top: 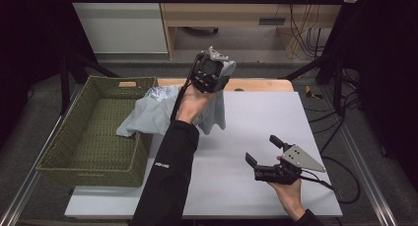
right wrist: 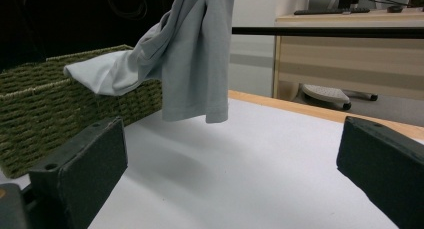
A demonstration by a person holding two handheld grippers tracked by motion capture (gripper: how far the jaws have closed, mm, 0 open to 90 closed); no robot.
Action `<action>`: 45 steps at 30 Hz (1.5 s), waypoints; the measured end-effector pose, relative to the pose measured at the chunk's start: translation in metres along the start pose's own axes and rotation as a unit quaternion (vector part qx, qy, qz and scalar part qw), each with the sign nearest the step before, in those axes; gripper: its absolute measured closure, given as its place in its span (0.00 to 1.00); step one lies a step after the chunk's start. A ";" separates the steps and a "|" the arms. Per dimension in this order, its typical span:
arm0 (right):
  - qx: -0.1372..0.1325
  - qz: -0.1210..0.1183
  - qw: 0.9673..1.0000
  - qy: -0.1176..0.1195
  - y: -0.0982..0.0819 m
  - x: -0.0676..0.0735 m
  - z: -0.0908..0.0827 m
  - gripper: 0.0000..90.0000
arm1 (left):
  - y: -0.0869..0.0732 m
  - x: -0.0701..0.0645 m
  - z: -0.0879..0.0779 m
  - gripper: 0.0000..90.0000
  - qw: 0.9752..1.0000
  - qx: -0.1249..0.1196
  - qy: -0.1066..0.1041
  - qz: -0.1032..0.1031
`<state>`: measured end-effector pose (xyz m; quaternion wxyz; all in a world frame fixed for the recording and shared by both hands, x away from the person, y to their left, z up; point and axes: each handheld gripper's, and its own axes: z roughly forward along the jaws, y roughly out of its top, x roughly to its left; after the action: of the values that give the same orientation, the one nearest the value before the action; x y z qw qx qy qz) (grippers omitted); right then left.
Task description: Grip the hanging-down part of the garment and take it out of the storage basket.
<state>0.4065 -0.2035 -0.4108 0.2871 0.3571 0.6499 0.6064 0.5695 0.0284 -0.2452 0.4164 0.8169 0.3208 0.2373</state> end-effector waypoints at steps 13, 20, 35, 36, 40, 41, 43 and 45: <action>-0.009 -0.009 1.000 0.011 0.015 0.003 0.018 0.00 | 0.003 0.003 -0.007 0.89 1.000 0.007 0.001 0.008; -0.009 -0.007 1.000 0.018 0.022 0.010 0.035 0.00 | 0.004 0.003 -0.008 0.89 1.000 0.004 0.002 0.009; -0.002 -0.004 1.000 0.023 0.035 0.032 0.074 0.00 | 0.004 0.008 -0.015 0.89 1.000 0.006 0.004 0.016; -0.005 -0.001 1.000 0.024 0.036 0.033 0.076 0.00 | 0.004 0.008 -0.016 0.89 1.000 0.008 0.003 0.015; -0.002 -0.001 1.000 0.026 0.040 0.037 0.083 0.00 | 0.004 0.008 -0.016 0.89 1.000 0.010 0.003 0.017; -0.002 -0.005 1.000 0.029 0.041 0.041 0.088 0.00 | 0.004 0.008 -0.015 0.89 1.000 0.010 0.005 0.017; 0.003 -0.001 0.999 0.032 0.041 0.045 0.093 0.00 | 0.004 0.008 -0.015 0.89 1.000 0.009 0.003 0.017; 0.002 -0.003 0.999 0.033 0.041 0.045 0.096 0.00 | 0.004 0.008 -0.015 0.89 1.000 0.011 0.003 0.017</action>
<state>0.4627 -0.1100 -0.3766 0.2668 0.3358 0.6615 0.6152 0.5663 0.0405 -0.2331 0.4025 0.8260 0.3104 0.2436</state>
